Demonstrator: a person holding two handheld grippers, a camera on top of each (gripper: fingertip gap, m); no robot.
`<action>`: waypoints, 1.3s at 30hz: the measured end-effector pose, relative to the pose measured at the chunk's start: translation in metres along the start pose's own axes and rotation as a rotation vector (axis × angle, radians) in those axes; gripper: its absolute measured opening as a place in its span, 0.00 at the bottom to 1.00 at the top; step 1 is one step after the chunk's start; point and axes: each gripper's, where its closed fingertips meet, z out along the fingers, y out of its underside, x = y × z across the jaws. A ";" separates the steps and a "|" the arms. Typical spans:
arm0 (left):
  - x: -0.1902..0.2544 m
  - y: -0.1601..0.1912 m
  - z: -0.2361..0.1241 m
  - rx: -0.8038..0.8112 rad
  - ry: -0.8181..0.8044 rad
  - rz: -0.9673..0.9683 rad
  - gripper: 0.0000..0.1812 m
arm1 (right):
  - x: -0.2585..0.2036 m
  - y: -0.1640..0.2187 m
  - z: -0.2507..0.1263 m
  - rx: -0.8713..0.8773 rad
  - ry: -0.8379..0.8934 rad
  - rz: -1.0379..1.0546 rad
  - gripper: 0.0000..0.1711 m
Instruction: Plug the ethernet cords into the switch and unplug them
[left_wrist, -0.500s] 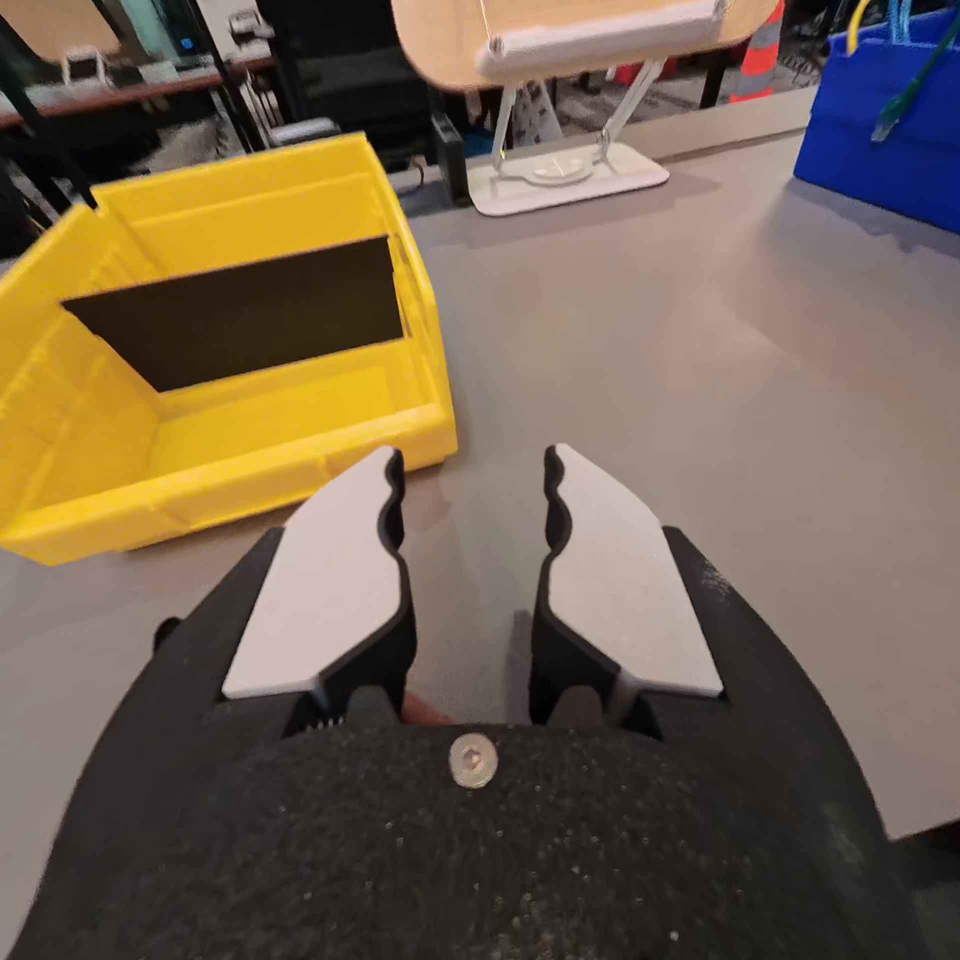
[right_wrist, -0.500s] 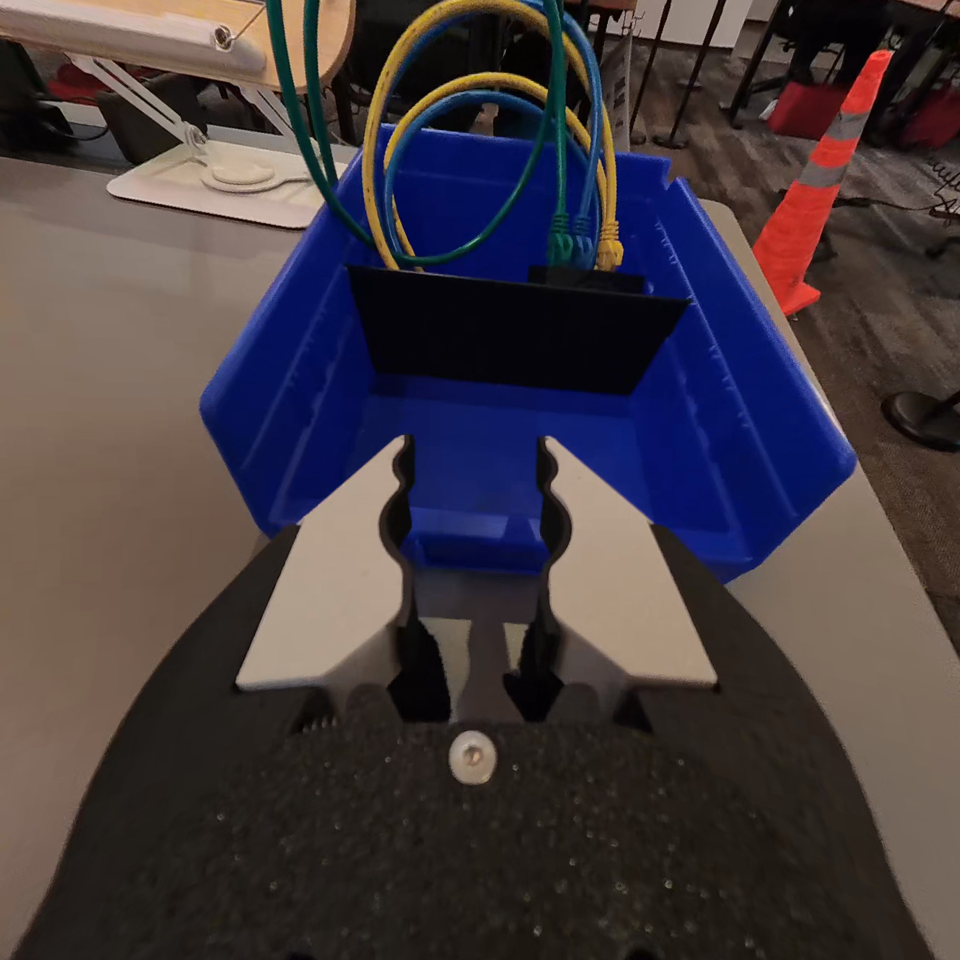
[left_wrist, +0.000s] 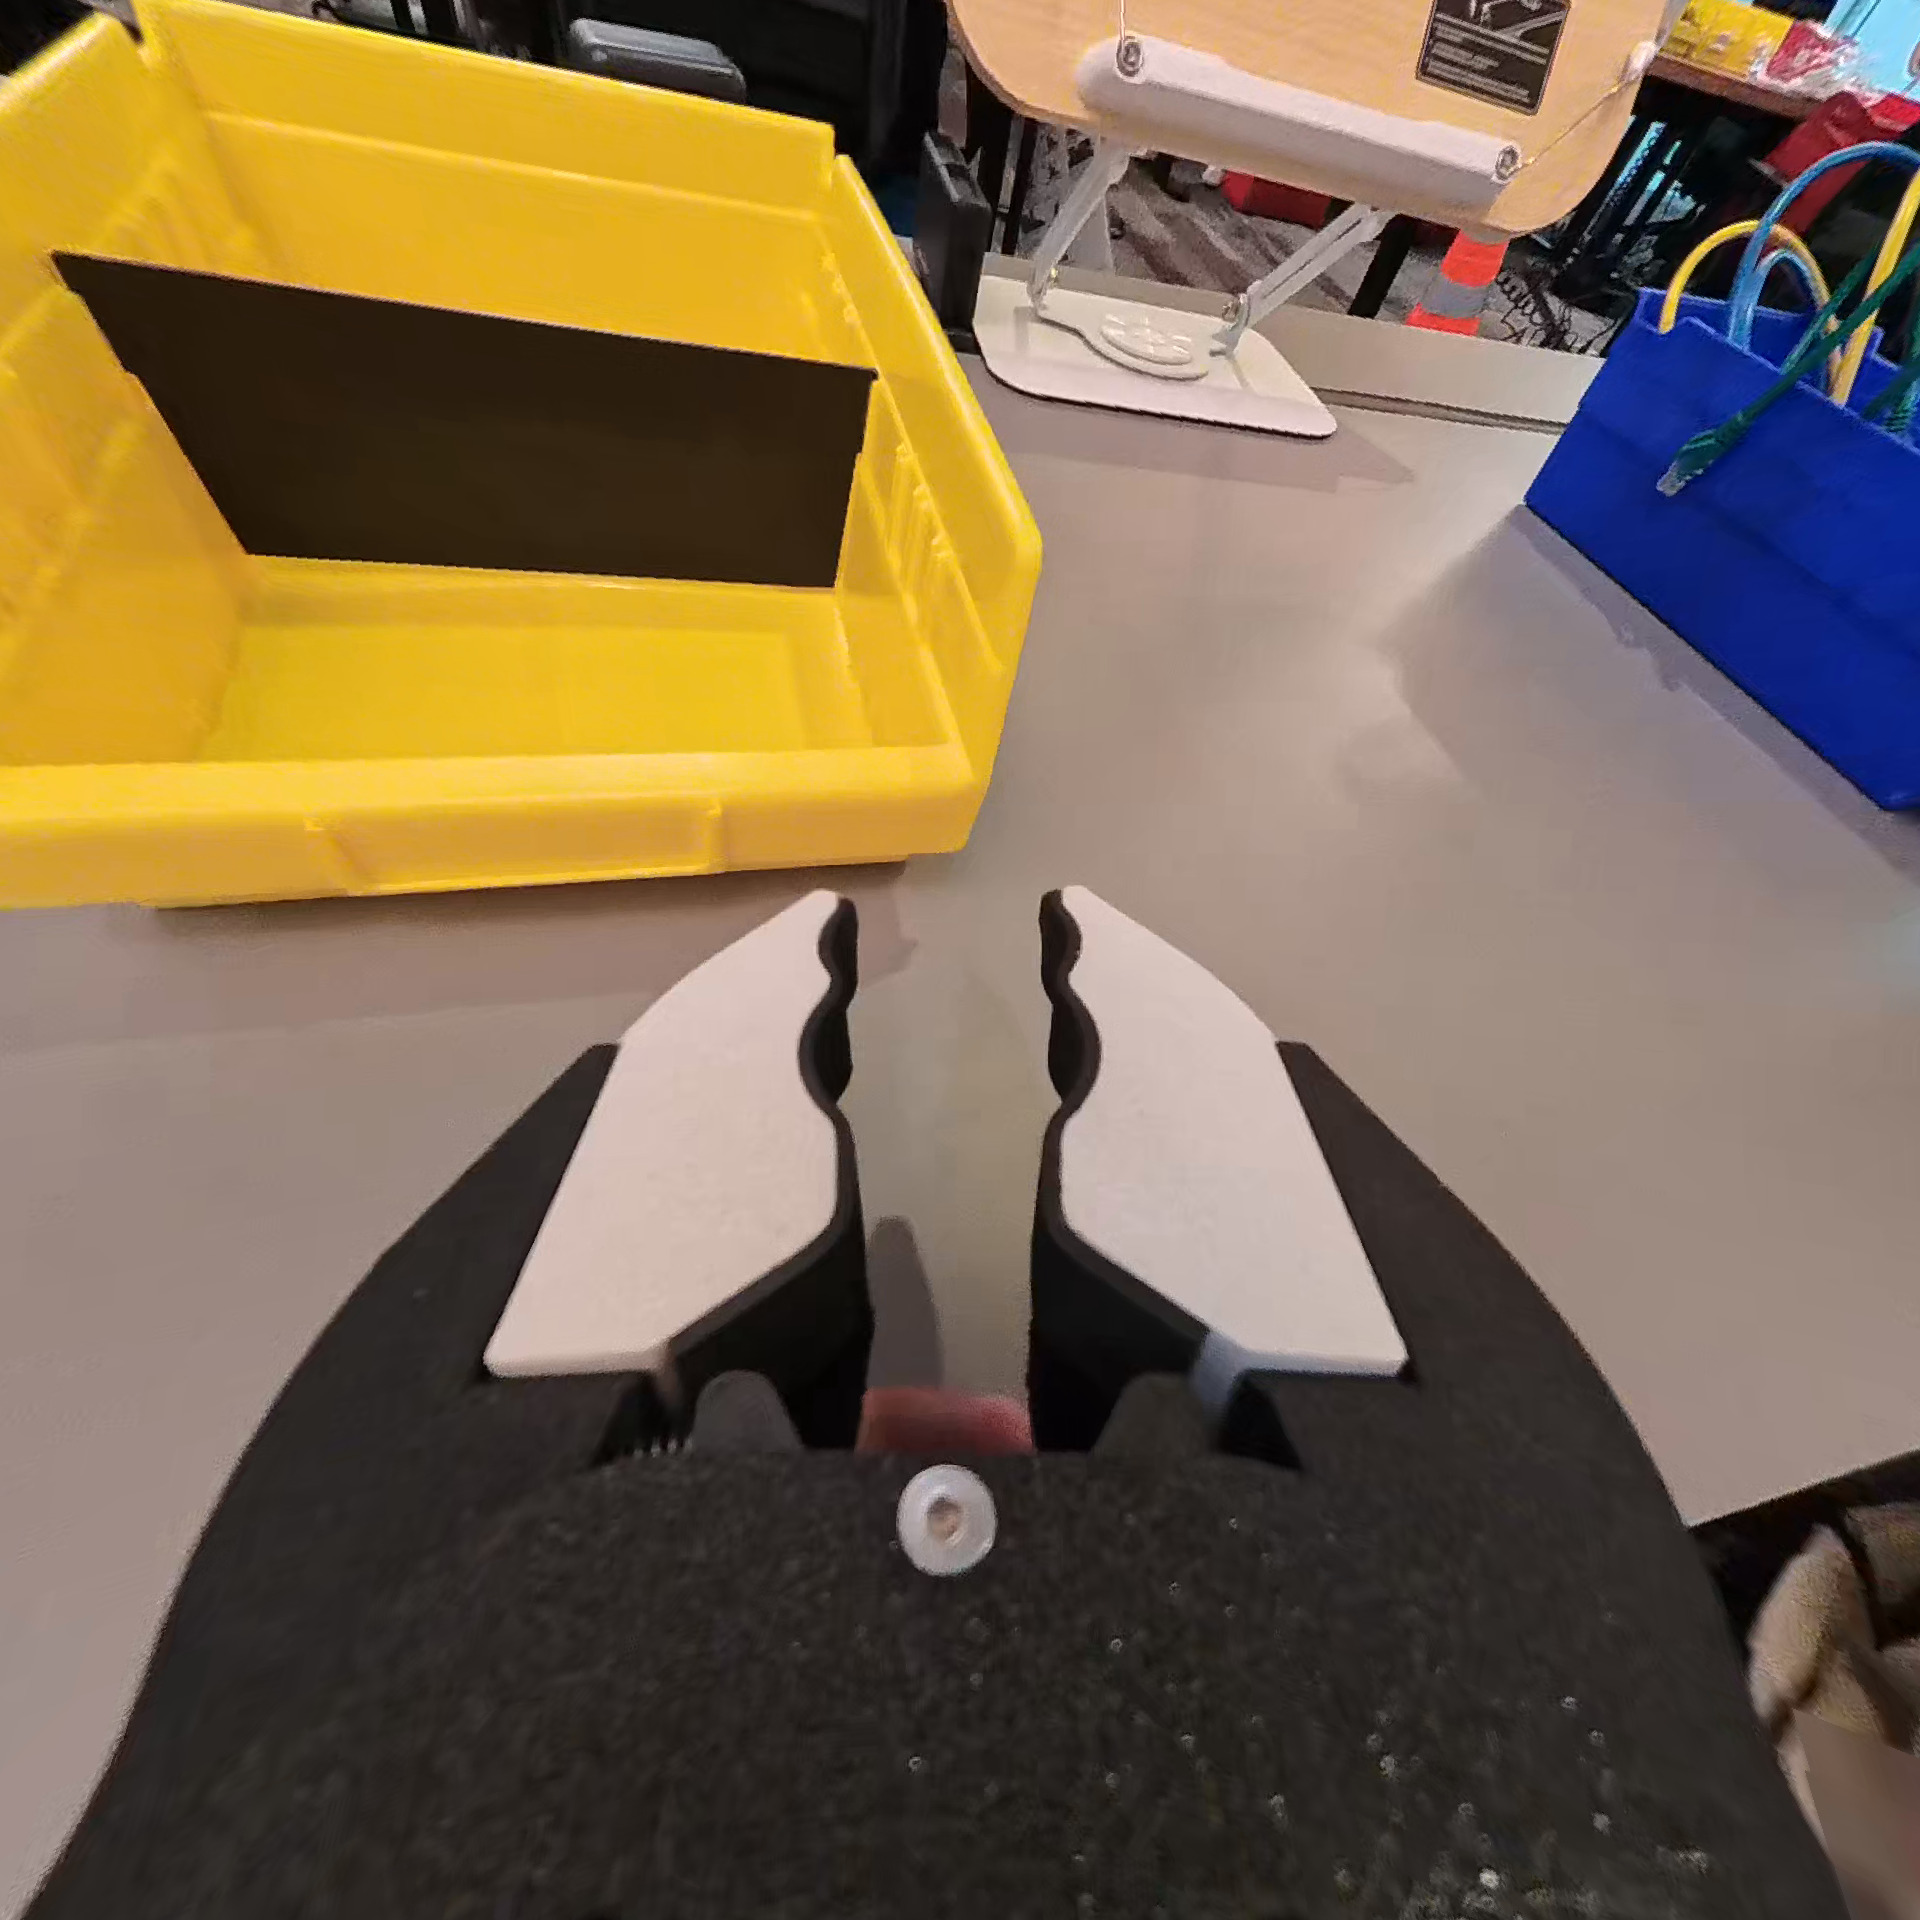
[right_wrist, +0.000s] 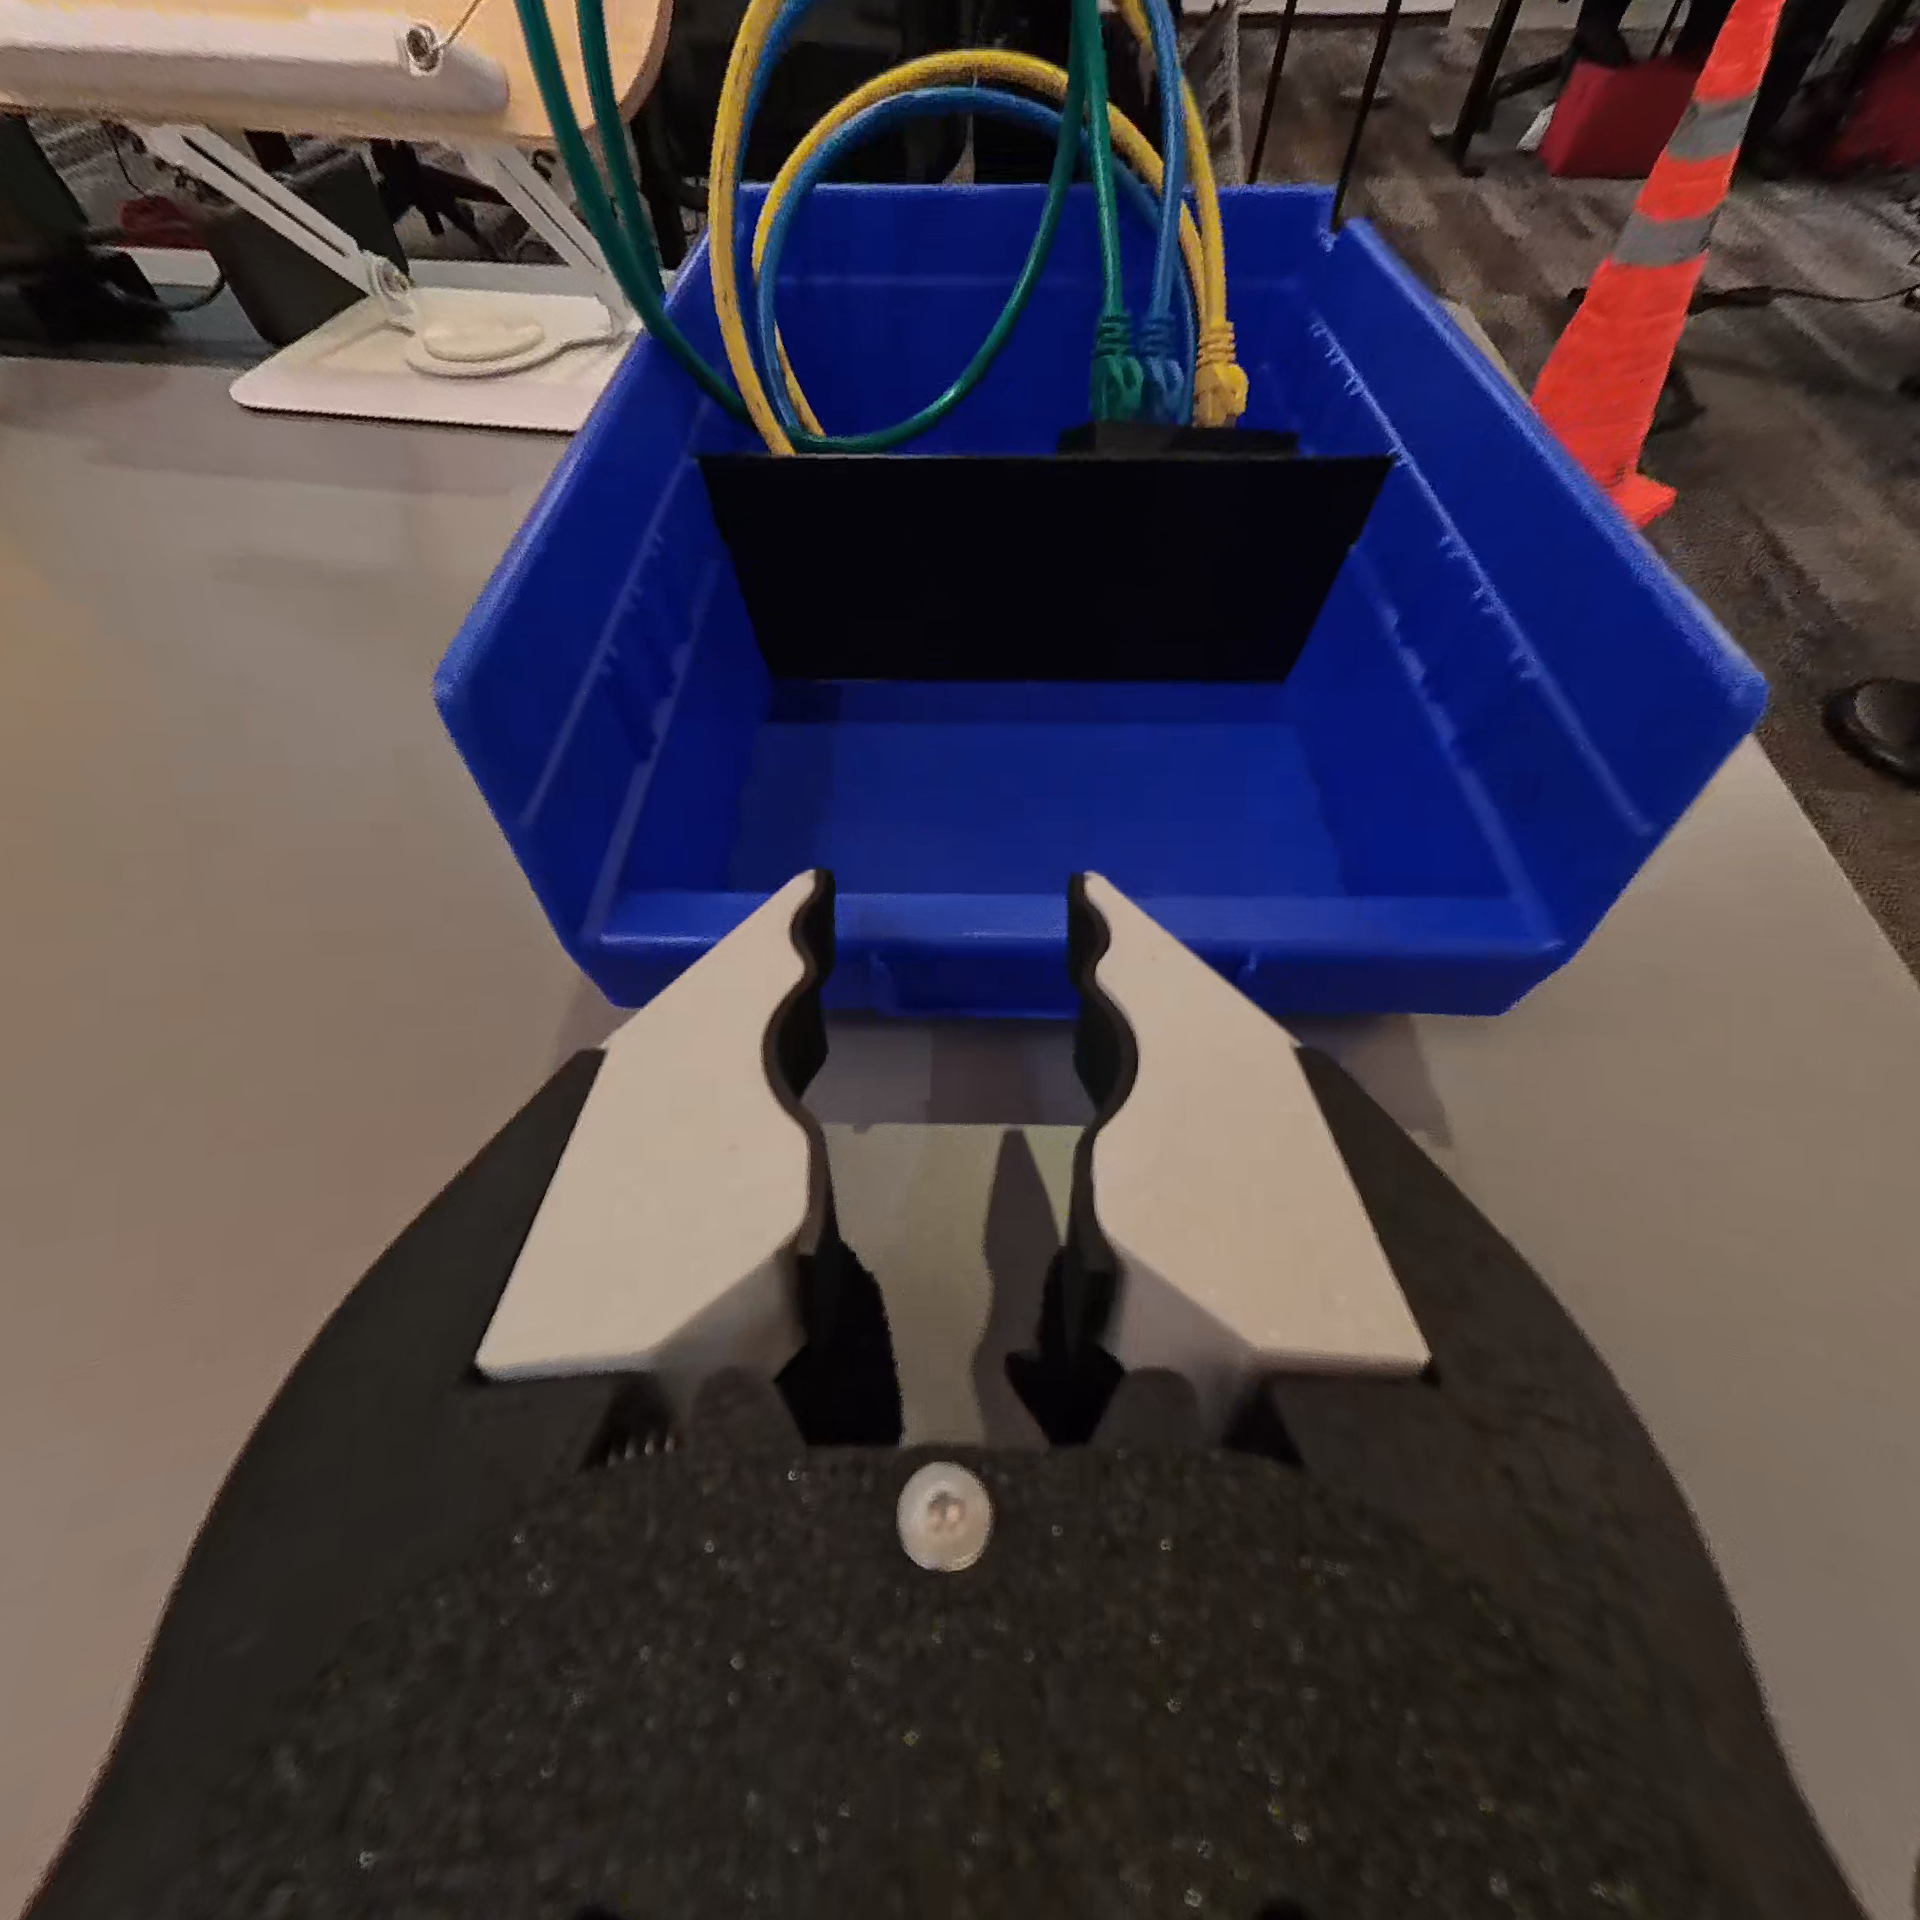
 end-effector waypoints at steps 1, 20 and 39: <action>-0.001 0.001 0.000 -0.007 -0.007 0.014 0.20 | 0.000 0.002 -0.001 -0.013 -0.013 -0.001 0.26; 0.001 -0.015 -0.010 0.123 -0.105 0.077 0.25 | -0.030 -0.016 -0.016 0.102 -0.107 -0.058 0.28; 0.149 0.022 0.008 -0.007 0.185 0.195 0.32 | -0.154 -0.047 -0.048 0.209 -0.335 -0.093 0.28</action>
